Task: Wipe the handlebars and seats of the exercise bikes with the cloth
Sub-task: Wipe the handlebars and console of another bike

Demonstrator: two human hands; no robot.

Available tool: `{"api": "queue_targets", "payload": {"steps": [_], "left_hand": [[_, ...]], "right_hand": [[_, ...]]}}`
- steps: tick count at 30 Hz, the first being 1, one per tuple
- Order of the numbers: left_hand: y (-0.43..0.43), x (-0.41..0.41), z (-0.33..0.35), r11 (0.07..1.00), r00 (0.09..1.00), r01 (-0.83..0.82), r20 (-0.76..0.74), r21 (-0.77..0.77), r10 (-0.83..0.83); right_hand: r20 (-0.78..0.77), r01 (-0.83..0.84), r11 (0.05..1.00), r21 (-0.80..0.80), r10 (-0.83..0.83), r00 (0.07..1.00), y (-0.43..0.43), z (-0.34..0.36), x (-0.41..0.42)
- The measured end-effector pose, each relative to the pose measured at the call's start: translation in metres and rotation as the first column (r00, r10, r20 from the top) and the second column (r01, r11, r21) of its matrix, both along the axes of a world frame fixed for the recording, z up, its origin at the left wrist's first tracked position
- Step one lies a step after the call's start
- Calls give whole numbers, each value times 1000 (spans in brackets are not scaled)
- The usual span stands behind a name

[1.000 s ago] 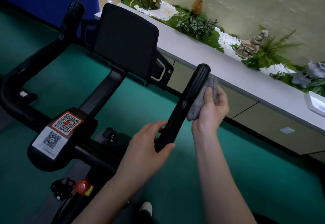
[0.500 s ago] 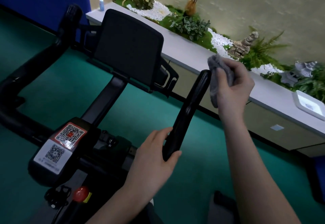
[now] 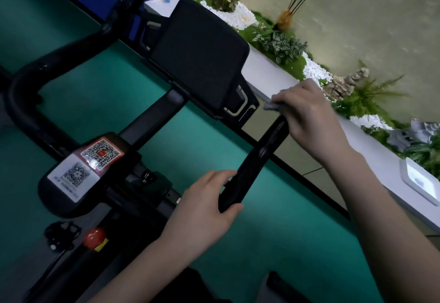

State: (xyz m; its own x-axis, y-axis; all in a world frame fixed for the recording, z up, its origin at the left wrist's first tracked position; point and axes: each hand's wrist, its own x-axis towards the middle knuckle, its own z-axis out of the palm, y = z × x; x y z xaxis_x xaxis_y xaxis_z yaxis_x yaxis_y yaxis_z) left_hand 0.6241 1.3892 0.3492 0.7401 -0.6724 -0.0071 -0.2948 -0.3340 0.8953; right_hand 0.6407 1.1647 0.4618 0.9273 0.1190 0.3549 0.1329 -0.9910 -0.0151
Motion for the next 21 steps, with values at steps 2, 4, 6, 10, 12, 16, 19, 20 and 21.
{"api": "queue_targets", "payload": {"steps": [2,4,6,10,12,16,19,20,21], "left_hand": [[0,-1,0,1000,1000,-2,1,1,2],[0,-1,1,1000,1000,-8,12,5,8],[0,-1,2,1000,1000,-12,17,13,11],[1,-2,2,1000,1000,-13,18,6,13],[0,-1,2,1000,1000,-5,23,5,4],[0,0,2,1000,999,-9,45,13,9],[0,0,3,1000,999,-12,49,15,11],[0,0,3,1000,999,-13,48,16,13],[0,1,2,1000,999,-14,47,16,13]], "right_hand": [[37,67,996,64,-70,997,-5,4,3],[77,170,970,176,-186,980,-13,4,1],[91,239,898,370,-291,952,-19,1,-5],[35,291,706,645,-408,912,-25,-6,-13],[-79,341,585,736,-426,901,-28,-2,-6],[-432,494,417,763,-240,869,-35,22,18],[-543,444,704,555,-98,834,-39,39,31],[-573,388,792,471,-59,817,-38,45,35],[-606,339,848,408,-27,795,-36,49,38]]}}
